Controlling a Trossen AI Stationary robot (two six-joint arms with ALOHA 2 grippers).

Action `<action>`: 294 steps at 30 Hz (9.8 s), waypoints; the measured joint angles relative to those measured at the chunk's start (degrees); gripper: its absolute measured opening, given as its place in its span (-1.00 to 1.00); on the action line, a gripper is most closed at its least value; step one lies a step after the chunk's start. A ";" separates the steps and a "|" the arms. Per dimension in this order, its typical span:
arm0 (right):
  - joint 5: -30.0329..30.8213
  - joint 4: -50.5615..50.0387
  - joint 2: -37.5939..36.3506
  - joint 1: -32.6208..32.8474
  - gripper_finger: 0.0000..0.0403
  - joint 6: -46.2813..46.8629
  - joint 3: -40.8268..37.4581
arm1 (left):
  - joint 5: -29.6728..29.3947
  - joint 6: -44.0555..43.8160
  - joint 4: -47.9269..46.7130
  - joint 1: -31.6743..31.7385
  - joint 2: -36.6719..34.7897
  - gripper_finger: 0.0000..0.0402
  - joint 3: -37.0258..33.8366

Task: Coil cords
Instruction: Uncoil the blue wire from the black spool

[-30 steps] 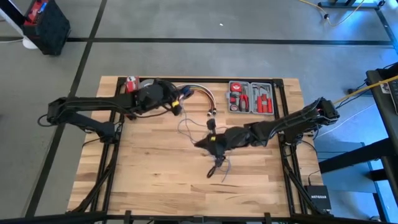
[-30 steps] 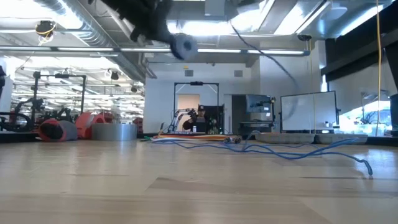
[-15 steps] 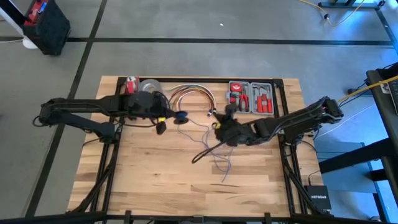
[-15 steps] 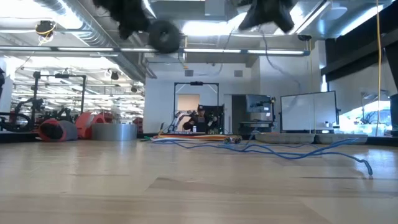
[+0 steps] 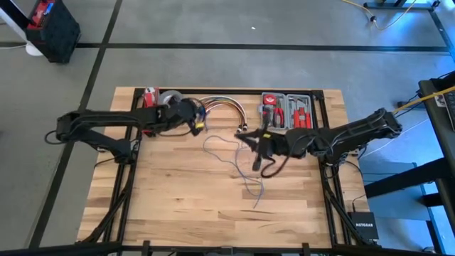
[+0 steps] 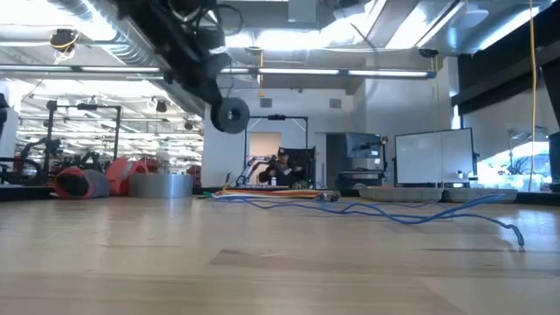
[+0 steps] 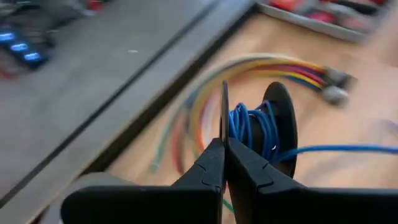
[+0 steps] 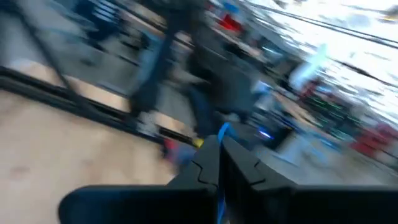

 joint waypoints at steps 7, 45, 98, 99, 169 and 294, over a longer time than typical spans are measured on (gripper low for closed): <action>-11.21 -6.52 3.59 1.33 -0.96 3.30 -0.01 | -2.88 1.29 14.92 5.77 -0.33 -0.99 0.00; 1.43 11.99 12.94 -6.64 -0.04 21.13 -13.81 | 11.44 10.79 18.54 -12.31 -16.49 -0.99 -7.63; 11.78 11.10 22.57 -2.05 -0.98 7.56 -8.37 | -5.58 9.27 31.27 -9.86 -15.38 -0.99 -11.28; 16.57 6.96 22.57 -1.71 -0.98 8.45 -8.37 | -4.51 9.99 31.67 -10.03 -15.23 -0.99 -11.42; -12.06 0.34 14.79 0.11 -0.97 13.66 -2.36 | 2.26 -0.03 19.42 5.19 -12.30 -0.99 -11.78; -3.61 1.78 27.71 -9.55 -0.03 29.39 -8.07 | 7.89 8.01 10.67 -5.25 -15.71 -0.99 -11.78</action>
